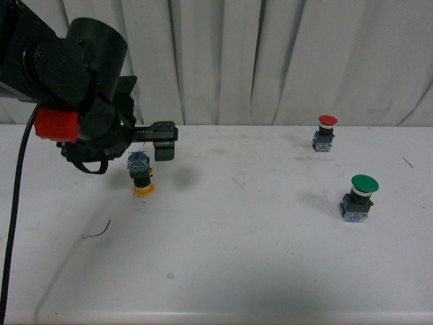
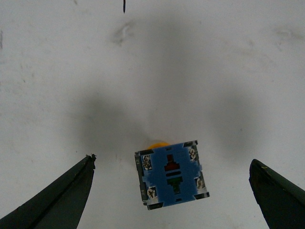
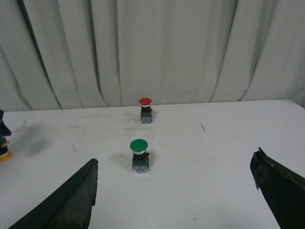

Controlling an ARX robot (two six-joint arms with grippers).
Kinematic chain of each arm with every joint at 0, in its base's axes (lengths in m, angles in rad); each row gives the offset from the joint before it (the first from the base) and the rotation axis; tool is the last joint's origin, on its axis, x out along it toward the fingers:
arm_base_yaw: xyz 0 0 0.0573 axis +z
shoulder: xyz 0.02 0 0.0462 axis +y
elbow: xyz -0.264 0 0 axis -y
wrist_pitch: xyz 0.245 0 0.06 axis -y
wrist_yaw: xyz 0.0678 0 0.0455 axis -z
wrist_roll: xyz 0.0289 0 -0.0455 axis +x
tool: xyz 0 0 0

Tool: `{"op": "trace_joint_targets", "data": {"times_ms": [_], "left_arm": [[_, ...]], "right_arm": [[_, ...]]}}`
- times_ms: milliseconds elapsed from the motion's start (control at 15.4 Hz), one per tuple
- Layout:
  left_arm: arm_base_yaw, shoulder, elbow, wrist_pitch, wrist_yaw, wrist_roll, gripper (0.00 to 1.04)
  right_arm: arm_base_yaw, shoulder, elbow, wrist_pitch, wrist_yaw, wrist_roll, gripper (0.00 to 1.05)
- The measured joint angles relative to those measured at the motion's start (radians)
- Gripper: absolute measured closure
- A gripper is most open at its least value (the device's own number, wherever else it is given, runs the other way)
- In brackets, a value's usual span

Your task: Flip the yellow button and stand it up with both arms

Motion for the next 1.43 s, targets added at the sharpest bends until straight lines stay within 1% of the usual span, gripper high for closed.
{"op": "trace_joint_targets", "data": {"times_ms": [390,455,519,714,844,909,974,1169,1299,1429], "left_arm": [[-0.006,0.030,0.009,-0.005,-0.009,-0.015,0.07],[-0.007,0.030,0.017,-0.004,-0.009,-0.015,0.08],[-0.008,0.030,0.019,-0.004,-0.009,-0.015,0.20],[-0.010,0.030,0.021,-0.014,-0.009,-0.017,0.42],[-0.011,0.030,0.022,-0.014,-0.009,-0.017,0.61],[-0.012,0.030,0.028,-0.017,-0.009,-0.017,0.69],[-0.012,0.030,0.031,-0.018,-0.009,-0.017,0.71],[-0.012,0.030,0.031,-0.018,-0.006,-0.017,0.72],[-0.011,0.023,0.014,0.012,0.010,-0.019,0.72],[-0.013,-0.037,-0.048,0.053,0.055,-0.037,0.72]], "right_arm": [[0.000,0.000,0.000,0.000,0.000,0.000,0.06],[0.000,0.000,0.000,0.000,0.000,0.000,0.06],[0.000,0.000,0.000,0.000,0.000,0.000,0.06],[0.000,0.000,0.000,0.000,0.000,0.000,0.06],[0.000,0.000,0.000,0.000,0.000,0.000,0.06],[0.000,0.000,0.000,0.000,0.000,0.000,0.06],[0.000,0.000,0.000,0.000,0.000,0.000,0.06],[0.000,0.000,0.000,0.000,0.000,0.000,0.06],[0.000,0.000,0.000,0.000,0.000,0.000,0.06],[0.000,0.000,0.000,0.000,0.000,0.000,0.06]]}}
